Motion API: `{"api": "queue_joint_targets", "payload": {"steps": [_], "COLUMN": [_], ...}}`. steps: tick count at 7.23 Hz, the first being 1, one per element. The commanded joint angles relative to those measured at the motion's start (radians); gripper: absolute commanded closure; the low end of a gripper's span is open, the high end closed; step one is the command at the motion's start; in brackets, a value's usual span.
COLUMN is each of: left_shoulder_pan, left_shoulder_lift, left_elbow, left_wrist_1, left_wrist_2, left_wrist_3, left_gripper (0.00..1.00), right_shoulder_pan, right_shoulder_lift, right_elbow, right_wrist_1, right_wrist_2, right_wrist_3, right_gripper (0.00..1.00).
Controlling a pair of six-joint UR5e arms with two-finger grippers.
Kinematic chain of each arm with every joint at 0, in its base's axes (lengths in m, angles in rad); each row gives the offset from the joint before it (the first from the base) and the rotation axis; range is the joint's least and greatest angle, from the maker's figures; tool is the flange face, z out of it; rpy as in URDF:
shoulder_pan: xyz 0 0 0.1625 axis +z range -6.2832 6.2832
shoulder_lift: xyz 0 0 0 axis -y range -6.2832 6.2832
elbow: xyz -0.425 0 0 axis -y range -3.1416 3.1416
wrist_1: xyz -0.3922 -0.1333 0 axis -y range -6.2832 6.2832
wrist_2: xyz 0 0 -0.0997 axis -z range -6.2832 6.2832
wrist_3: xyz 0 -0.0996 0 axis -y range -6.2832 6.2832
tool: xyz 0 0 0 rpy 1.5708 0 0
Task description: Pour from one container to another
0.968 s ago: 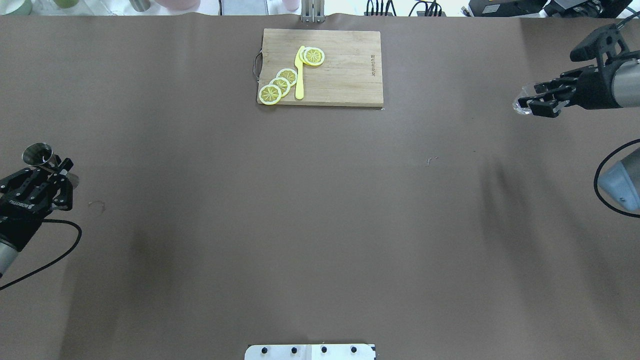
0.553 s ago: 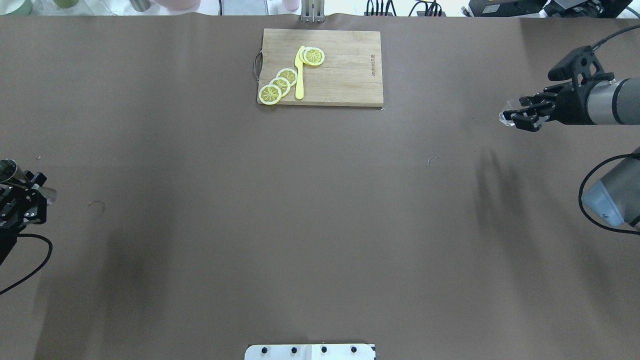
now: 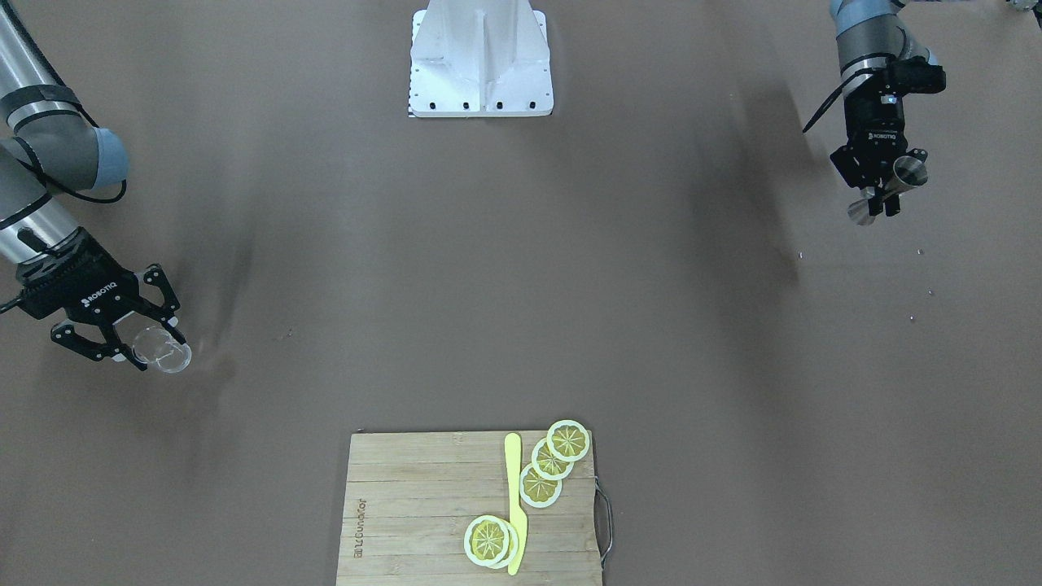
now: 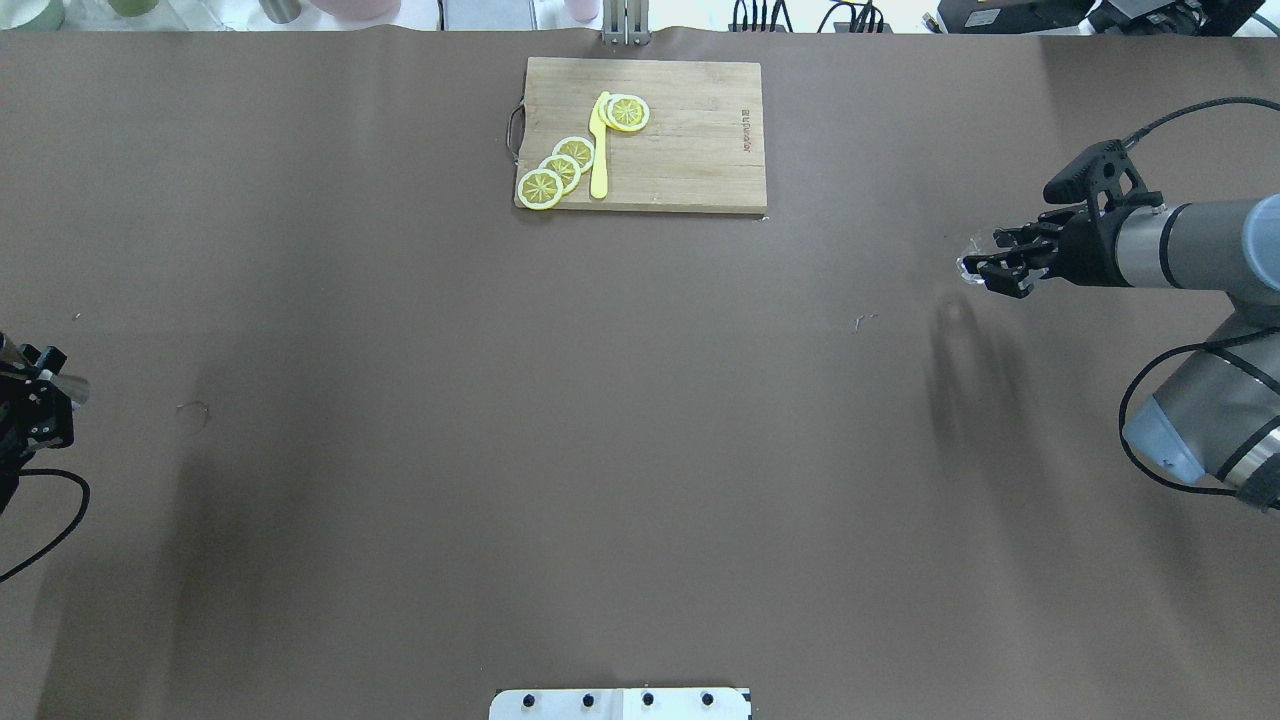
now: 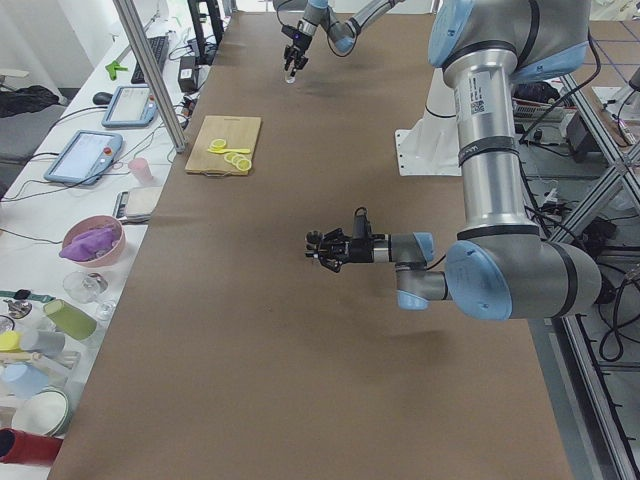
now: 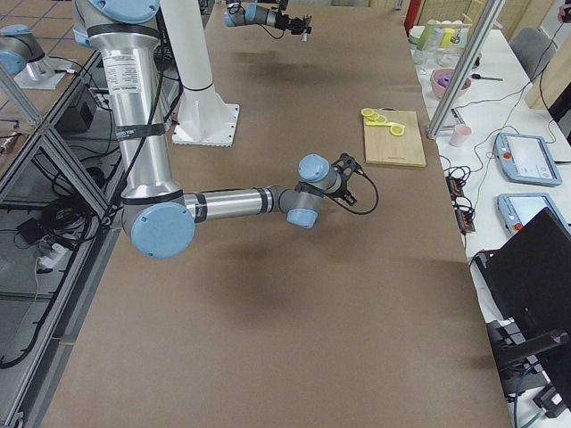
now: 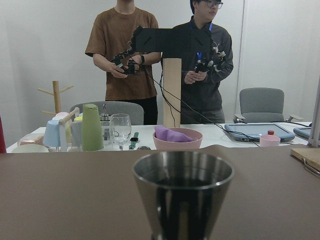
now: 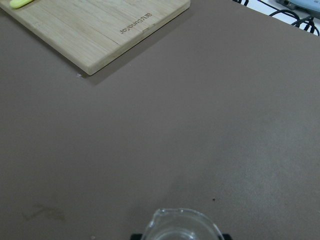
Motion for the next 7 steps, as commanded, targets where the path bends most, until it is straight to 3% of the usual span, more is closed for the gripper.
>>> {"api": "queue_joint_targets", "payload": {"steps": [1,4,7], "left_shoulder_pan": [-0.098,-0.1,-0.066], "left_shoulder_lift": [-0.054,-0.124,-0.124], "left_elbow": [0.001,0.125,0.144], "left_wrist_1": [0.047,0.011,0.001], "left_wrist_2": [-0.095,-0.071,-0.051], "left_wrist_3": [0.036,0.024,-0.026], "left_gripper": [1.0,1.0,1.0], "right_shoulder_pan": [-0.017,-0.029,-0.046], "right_shoulder_lift": [-0.001,-0.005,-0.002], "right_elbow": [-0.002,-0.068,-0.088], "right_wrist_1": [0.001,0.091,0.11], "right_wrist_2": [-0.023,-0.051,-0.065], "right_wrist_3": [0.007,0.03,0.03], "right_gripper": [1.0,1.0,1.0]}}
